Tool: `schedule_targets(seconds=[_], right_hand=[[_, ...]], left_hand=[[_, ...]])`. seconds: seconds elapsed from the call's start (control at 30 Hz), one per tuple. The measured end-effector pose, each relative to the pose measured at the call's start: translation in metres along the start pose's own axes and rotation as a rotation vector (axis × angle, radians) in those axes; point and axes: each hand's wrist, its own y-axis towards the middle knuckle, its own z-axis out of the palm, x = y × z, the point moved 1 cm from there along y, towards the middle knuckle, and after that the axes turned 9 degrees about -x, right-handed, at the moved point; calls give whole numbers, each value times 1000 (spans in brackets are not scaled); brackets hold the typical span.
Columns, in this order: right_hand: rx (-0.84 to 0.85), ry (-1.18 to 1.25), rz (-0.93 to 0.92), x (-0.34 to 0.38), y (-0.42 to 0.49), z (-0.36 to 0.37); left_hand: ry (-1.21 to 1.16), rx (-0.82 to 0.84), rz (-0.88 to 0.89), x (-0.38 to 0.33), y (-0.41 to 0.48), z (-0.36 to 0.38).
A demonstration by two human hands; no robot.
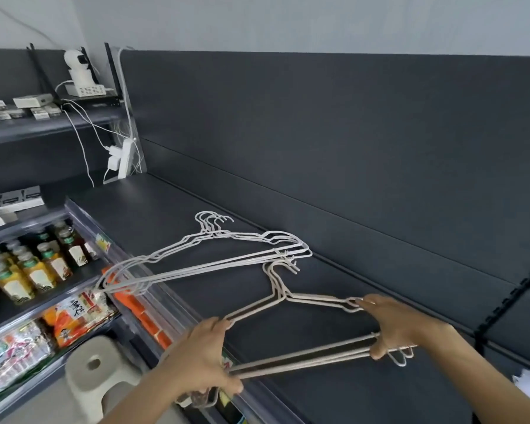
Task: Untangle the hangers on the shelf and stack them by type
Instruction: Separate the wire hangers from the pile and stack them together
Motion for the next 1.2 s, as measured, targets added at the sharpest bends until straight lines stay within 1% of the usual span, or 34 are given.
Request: schedule_targets(seconds=[0.13,0.2,0.33,0.4,0.63,0.77,0.87,0.97,1.2], right_hand=[[-72,5,80,10,-21,2],[-140,18,117,14,-37,5],[-250,110,226,19,-81,17],[-286,134,278,18,-108,25],[-357,136,478,-6,-210,51],[-405,132,597,-30,-275,59],[-409,155,685,-51,-322,67],[-414,188,730,-72,-363,77],[-469,236,766,-131,-452,95]], left_hand=[[71,3,17,-1,-6,1],[125,-41,53,-6,-10,-2],[109,-199,214,-28,-17,-8],[57,-240,302,-47,-19,-4],[-33,-158,588,-135,-40,30],[-62,-99,699,-191,-57,45],[-62,-74,780,-235,-75,56],[-59,-57,823,-276,-91,70],[-31,-21,854,-380,-140,112]])
